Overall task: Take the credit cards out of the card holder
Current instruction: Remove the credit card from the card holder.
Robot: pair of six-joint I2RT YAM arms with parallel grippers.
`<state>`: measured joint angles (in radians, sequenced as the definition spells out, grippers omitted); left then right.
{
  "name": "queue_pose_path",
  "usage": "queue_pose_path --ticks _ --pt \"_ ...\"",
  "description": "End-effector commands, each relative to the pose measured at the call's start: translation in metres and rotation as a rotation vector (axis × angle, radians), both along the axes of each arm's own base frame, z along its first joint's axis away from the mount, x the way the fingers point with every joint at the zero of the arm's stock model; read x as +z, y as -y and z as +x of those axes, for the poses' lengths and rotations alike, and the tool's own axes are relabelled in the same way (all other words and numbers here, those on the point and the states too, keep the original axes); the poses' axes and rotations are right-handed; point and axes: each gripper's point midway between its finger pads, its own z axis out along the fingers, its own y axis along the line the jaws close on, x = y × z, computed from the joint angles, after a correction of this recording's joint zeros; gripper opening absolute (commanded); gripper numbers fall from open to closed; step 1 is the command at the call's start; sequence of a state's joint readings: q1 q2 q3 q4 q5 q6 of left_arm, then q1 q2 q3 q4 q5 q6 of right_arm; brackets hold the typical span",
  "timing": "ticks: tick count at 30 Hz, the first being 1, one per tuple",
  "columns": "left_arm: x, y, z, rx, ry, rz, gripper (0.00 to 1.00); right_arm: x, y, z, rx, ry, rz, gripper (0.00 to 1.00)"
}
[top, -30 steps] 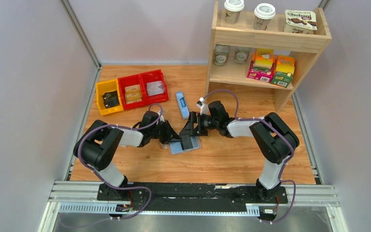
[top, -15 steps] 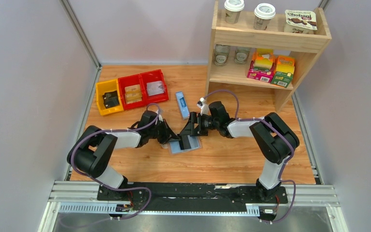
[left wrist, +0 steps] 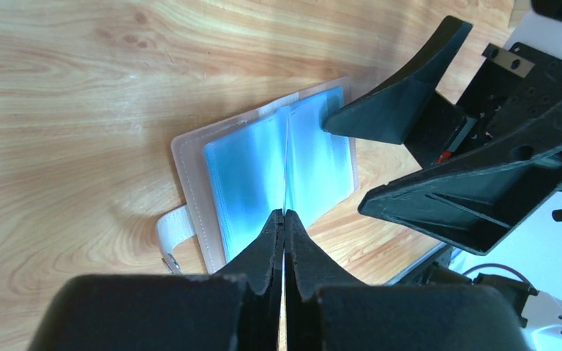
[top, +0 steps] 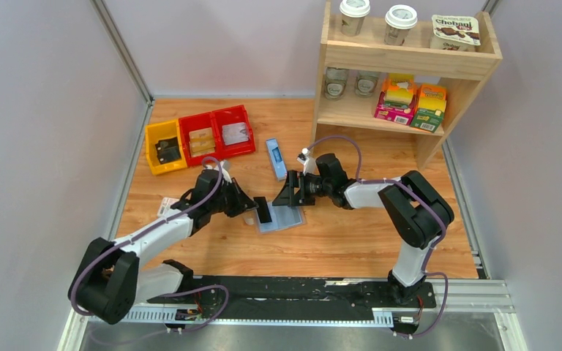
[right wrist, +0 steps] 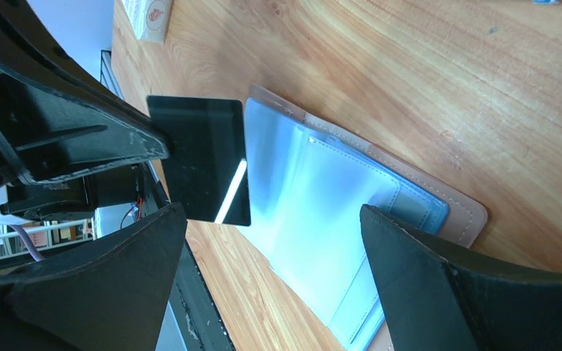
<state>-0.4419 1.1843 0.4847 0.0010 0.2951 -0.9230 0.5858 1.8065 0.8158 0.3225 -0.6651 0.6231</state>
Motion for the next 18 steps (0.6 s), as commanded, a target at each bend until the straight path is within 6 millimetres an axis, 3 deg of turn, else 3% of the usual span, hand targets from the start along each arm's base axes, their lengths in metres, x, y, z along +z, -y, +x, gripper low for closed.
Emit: queue_pose_path --ticks 1,4,10,11,12,13,14,15,17,18 --pt "0.008 -0.013 0.003 0.015 0.076 0.040 0.00 -0.036 0.023 -0.014 -0.023 -0.063 -0.131 1.00" --pt "0.012 -0.014 0.002 0.007 0.107 0.034 0.00 -0.031 0.022 -0.013 -0.025 -0.056 -0.121 1.00" --pt "0.045 -0.023 0.014 -0.014 0.264 0.108 0.00 -0.027 0.021 -0.014 -0.024 -0.053 -0.112 1.00" --pt "0.047 -0.031 0.014 -0.022 0.284 0.172 0.00 -0.028 0.021 -0.014 -0.025 -0.052 -0.114 1.00" --pt "0.061 -0.034 0.021 -0.016 0.321 0.201 0.00 -0.027 0.021 -0.014 -0.025 -0.048 -0.112 1.00" --pt "0.059 -0.048 0.021 -0.019 0.332 0.299 0.00 -0.026 0.021 -0.013 -0.027 -0.046 -0.112 1.00" --pt "0.079 -0.058 0.033 0.022 0.383 0.354 0.00 -0.026 0.022 -0.013 -0.028 -0.045 -0.116 1.00" --pt "0.077 -0.070 0.032 -0.007 0.391 0.451 0.00 -0.026 0.022 -0.013 -0.028 -0.042 -0.118 1.00" --pt "0.109 -0.090 0.046 0.009 0.472 0.600 0.00 -0.025 0.022 -0.013 -0.025 -0.036 -0.121 1.00" --pt "0.110 -0.107 0.050 -0.007 0.489 0.727 0.00 -0.025 0.022 -0.013 -0.024 -0.035 -0.121 1.00"
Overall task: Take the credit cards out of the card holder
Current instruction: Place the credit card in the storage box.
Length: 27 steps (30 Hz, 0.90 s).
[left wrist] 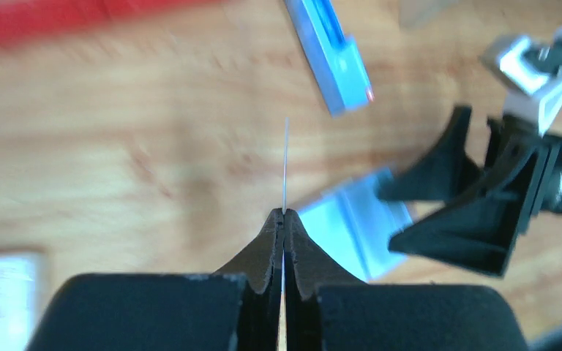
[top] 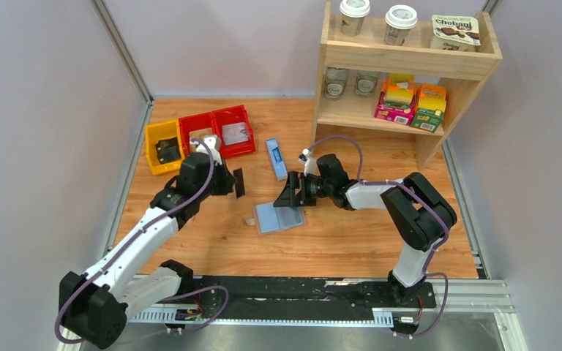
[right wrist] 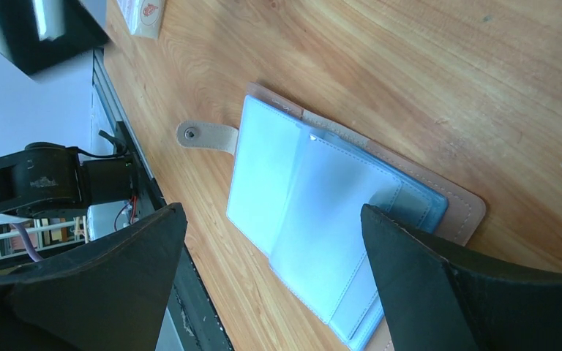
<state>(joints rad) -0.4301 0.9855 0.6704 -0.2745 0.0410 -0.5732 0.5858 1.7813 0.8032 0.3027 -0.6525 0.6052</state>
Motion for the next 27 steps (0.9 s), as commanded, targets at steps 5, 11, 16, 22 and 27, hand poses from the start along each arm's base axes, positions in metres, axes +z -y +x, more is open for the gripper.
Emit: queue_pose_path --ticks 5,11,16,22,27 --pt "0.091 -0.105 0.053 0.070 0.298 0.812 0.00 -0.026 0.019 -0.012 -0.020 -0.045 -0.110 1.00" --pt "0.111 -0.132 0.100 0.016 0.338 1.235 0.00 -0.026 0.019 -0.013 -0.010 -0.049 -0.109 1.00" --pt "0.088 -0.156 0.138 -0.047 0.277 1.421 0.00 -0.025 0.018 -0.012 -0.005 -0.044 -0.110 1.00" --pt "0.053 -0.187 0.168 -0.101 0.283 1.567 0.00 -0.027 0.018 -0.013 0.002 -0.052 -0.110 1.00" --pt "0.031 -0.209 0.187 -0.106 0.283 1.525 0.00 -0.028 0.018 -0.013 0.004 -0.055 -0.112 1.00"
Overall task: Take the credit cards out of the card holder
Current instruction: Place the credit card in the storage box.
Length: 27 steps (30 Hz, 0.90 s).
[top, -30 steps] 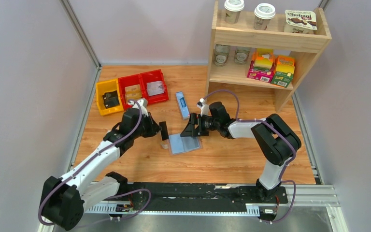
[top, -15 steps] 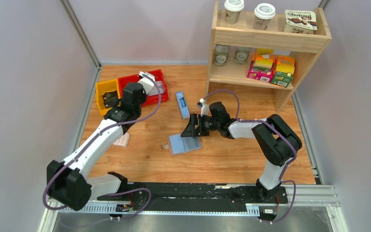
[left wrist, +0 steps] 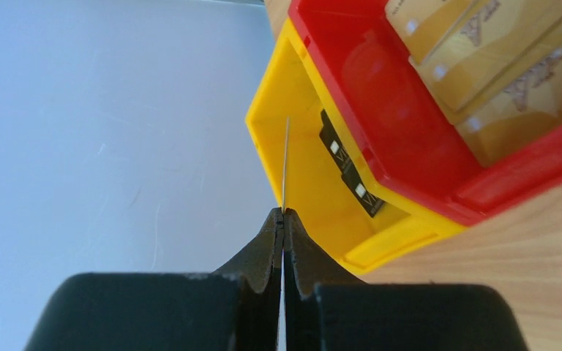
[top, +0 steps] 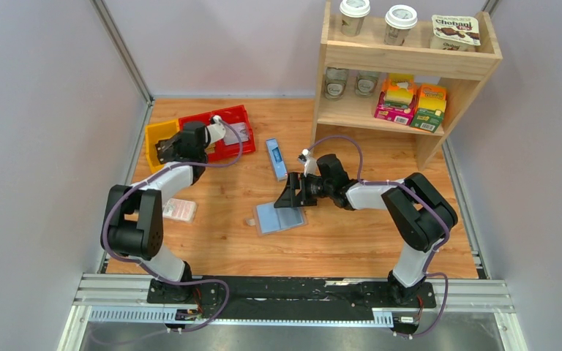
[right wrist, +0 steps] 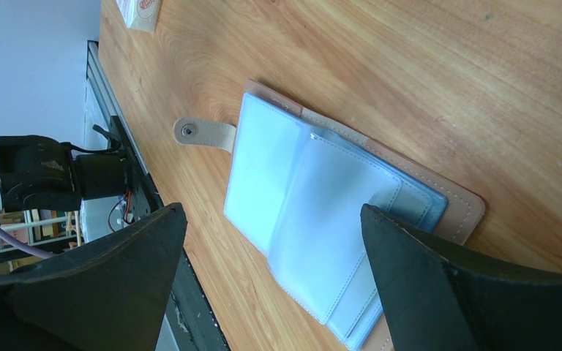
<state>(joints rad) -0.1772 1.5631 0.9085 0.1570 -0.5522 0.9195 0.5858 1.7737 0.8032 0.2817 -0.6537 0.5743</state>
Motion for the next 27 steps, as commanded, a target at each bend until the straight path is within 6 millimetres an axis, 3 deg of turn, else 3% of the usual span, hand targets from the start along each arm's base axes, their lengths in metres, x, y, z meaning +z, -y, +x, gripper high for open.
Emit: queue_pose_path --ticks 1,5,11,13,20,27 --pt "0.017 -0.009 0.026 -0.068 0.113 0.012 0.00 -0.027 0.016 -0.011 -0.013 -0.068 -0.101 1.00" --pt "0.012 -0.018 0.033 -0.096 0.135 -0.020 0.00 -0.029 0.017 -0.011 -0.015 -0.073 -0.106 1.00" --pt "-0.014 -0.032 0.033 -0.117 0.095 -0.077 0.00 -0.029 0.020 -0.009 -0.023 -0.077 -0.101 1.00" --pt "-0.024 -0.047 0.030 -0.102 0.072 -0.104 0.00 -0.029 0.021 -0.009 -0.024 -0.078 -0.098 1.00" --pt "-0.053 -0.052 0.024 -0.091 0.014 -0.150 0.00 -0.027 0.019 -0.011 -0.021 -0.084 -0.082 1.00" --pt "-0.067 -0.050 0.010 -0.080 -0.002 -0.188 0.12 -0.026 0.018 -0.009 -0.024 -0.083 -0.069 1.00"
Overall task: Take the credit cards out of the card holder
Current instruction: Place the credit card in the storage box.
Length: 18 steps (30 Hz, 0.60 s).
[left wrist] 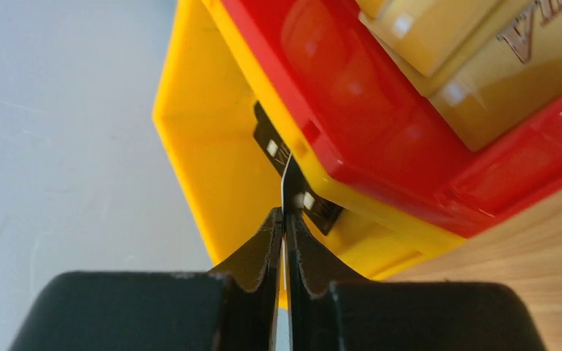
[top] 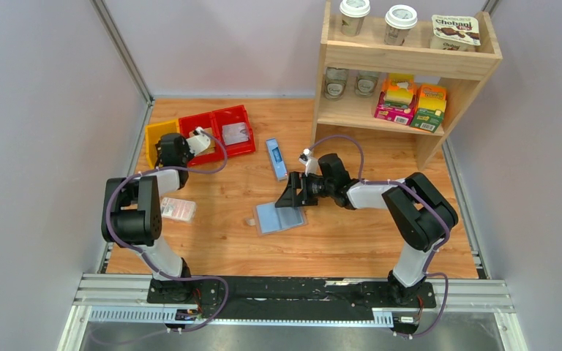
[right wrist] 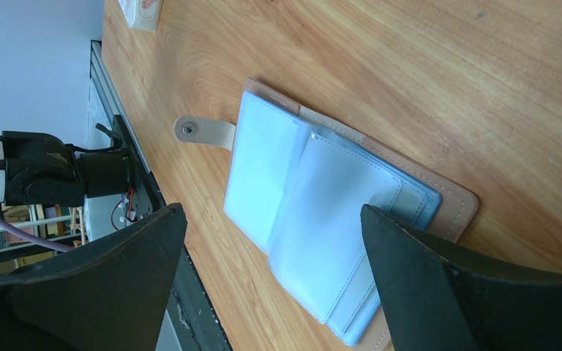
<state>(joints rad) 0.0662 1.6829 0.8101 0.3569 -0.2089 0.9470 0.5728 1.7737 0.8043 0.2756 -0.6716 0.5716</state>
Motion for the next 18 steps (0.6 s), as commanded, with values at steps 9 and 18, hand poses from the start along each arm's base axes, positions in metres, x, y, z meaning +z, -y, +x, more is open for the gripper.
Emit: queue_pose_path --ticks 9,18 --pt "0.026 0.001 -0.014 0.054 0.088 -0.082 0.35 -0.024 0.015 -0.008 -0.033 -0.069 -0.065 1.00" --pt "0.110 0.013 -0.041 0.224 0.295 -0.352 0.50 -0.017 0.014 -0.003 -0.039 -0.052 -0.066 1.00"
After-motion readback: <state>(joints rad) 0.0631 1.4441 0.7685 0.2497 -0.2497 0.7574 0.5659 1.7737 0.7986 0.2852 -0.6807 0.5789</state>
